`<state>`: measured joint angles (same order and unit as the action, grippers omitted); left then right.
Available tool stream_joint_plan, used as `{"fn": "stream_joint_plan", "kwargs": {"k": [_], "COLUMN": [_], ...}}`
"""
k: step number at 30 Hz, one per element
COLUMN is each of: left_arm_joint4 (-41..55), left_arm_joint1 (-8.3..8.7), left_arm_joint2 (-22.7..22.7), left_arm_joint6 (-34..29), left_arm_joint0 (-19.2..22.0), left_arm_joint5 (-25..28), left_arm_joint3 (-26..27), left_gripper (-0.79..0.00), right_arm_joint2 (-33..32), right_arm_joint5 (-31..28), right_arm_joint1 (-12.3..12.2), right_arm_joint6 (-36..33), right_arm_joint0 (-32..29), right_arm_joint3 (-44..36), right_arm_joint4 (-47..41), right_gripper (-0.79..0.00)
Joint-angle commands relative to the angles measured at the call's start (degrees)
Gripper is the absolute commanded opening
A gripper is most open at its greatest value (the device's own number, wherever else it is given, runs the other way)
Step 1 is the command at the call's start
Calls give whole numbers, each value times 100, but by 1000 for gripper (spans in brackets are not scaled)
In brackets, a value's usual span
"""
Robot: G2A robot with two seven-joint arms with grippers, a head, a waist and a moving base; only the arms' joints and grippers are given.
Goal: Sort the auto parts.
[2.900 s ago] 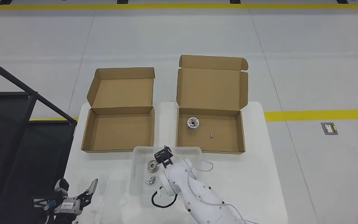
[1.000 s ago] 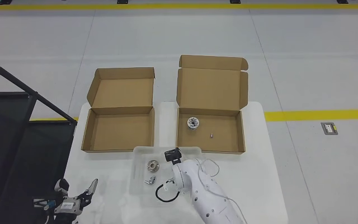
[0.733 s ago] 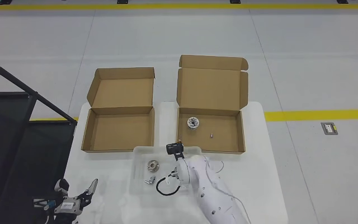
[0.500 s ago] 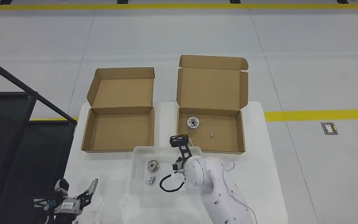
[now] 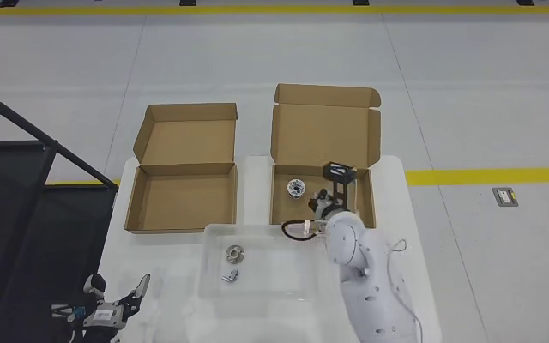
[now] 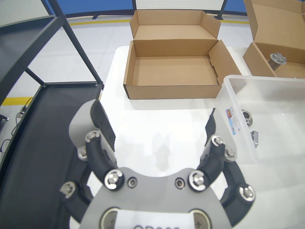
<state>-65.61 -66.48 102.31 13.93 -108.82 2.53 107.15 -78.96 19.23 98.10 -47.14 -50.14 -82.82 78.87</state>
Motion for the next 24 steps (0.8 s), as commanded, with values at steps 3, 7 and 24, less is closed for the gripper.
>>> {"fn": "stream_joint_plan", "kwargs": {"k": [3, 7, 24], "left_arm_joint4": [0, 0, 0], "left_arm_joint1": [0, 0, 0], "left_arm_joint2": [0, 0, 0], "left_arm_joint6": [0, 0, 0], "left_arm_joint0": [0, 0, 0], "left_arm_joint5": [0, 0, 0], "left_arm_joint3": [0, 0, 0], "left_gripper": [0, 0, 0], "right_arm_joint2": [-346, -625, -919], "right_arm_joint5": [-66, -370, -464], "right_arm_joint1": [-75, -171, -361], "right_arm_joint6": [-310, -562, -227], "right_arm_joint0": [885, 1444, 2672], "right_arm_joint3": [1487, 2506, 4901], "right_arm_joint4": [162, 186, 76], "right_gripper": [-785, -785, -785]}}
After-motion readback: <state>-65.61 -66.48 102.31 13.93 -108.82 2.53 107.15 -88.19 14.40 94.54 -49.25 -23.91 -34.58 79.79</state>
